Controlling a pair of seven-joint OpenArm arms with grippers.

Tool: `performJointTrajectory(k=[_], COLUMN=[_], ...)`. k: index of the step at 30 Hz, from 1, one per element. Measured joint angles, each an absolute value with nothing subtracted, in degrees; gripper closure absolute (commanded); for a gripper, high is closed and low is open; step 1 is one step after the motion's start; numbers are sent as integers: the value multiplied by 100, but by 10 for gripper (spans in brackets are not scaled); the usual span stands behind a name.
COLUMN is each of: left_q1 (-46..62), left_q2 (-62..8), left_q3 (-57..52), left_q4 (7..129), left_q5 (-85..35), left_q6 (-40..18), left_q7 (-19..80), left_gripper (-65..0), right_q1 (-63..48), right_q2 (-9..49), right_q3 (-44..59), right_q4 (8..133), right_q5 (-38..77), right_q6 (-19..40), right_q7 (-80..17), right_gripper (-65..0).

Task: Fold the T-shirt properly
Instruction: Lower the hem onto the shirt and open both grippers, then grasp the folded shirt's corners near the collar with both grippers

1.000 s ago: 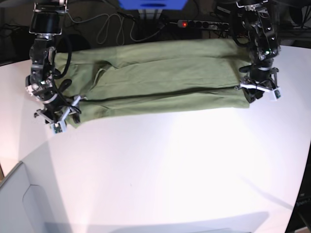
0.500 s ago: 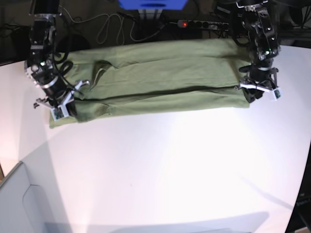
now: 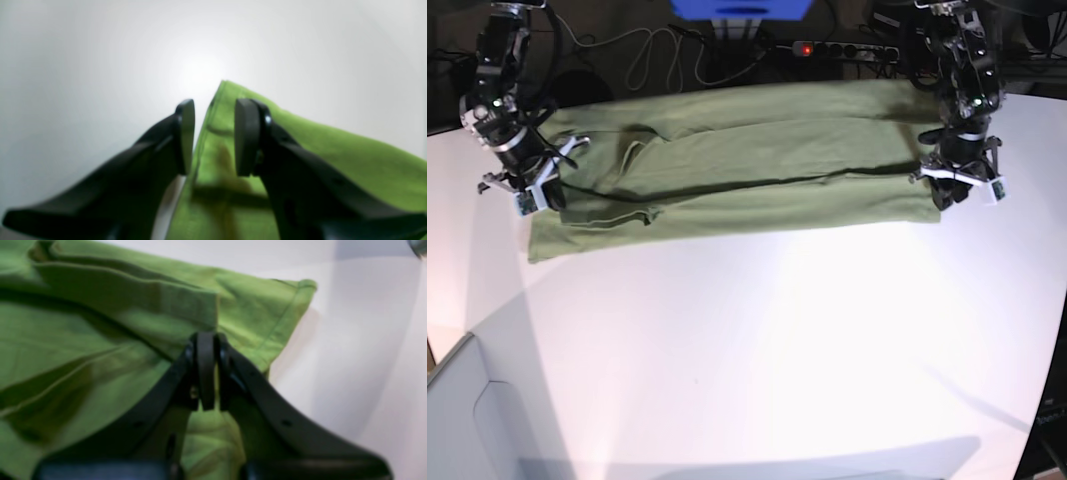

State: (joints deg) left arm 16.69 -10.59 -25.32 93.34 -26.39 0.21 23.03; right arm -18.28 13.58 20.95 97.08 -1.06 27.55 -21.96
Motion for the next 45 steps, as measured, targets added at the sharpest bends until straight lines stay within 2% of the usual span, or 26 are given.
performJointTrajectory(k=[10, 20, 25, 27, 31, 33, 37, 39, 45], left_q1=[1892, 2206, 2209, 2206, 2226, 2237, 2307, 2320, 2235], left_q2=[-1061, -836, -574, -569, -543, -539, -521, -526, -523], left_q3=[-2532, -2762, -3017, -2939, -2947, -2967, -2936, -2941, -2936], left_q4=[9483, 10451, 10350, 10230, 10162, 10160, 10160, 10160, 9819], left_q5=[-2663, -2681, -2676, -2679, -2674, -2661, -2679, -2676, -2683], left_q6=[32, 34, 40, 38, 36, 38, 16, 21, 14], left_q7=[2318, 2318, 2296, 2309, 2340, 2338, 2340, 2338, 2316], left_gripper=[-197, -198, -198, -199, -201, -238, -388, -431, -396], right_q1=[-2408, -2495, -2318, -2327, -2108, -1999, -1890, -1848, -1800], right_q2=[1334, 873, 873, 858, 843, 843, 869, 878, 1000], right_q3=[2126, 3291, 2882, 2598, 2204, 2038, 1870, 1865, 1824], right_q4=[9898, 10659, 10735, 10713, 10169, 9808, 9181, 9041, 8897], right_q5=[-86, -117, -130, -130, -115, -132, -132, -117, -40], right_q6=[2801, 2825, 2882, 3157, 3192, 3194, 3199, 3194, 3192], right_q7=[-2193, -2206, -2209, -2211, -2217, -2215, -2209, -2123, -2051], right_gripper=[-5, -4, -5, -5, -6, -6, -6, -6, -6])
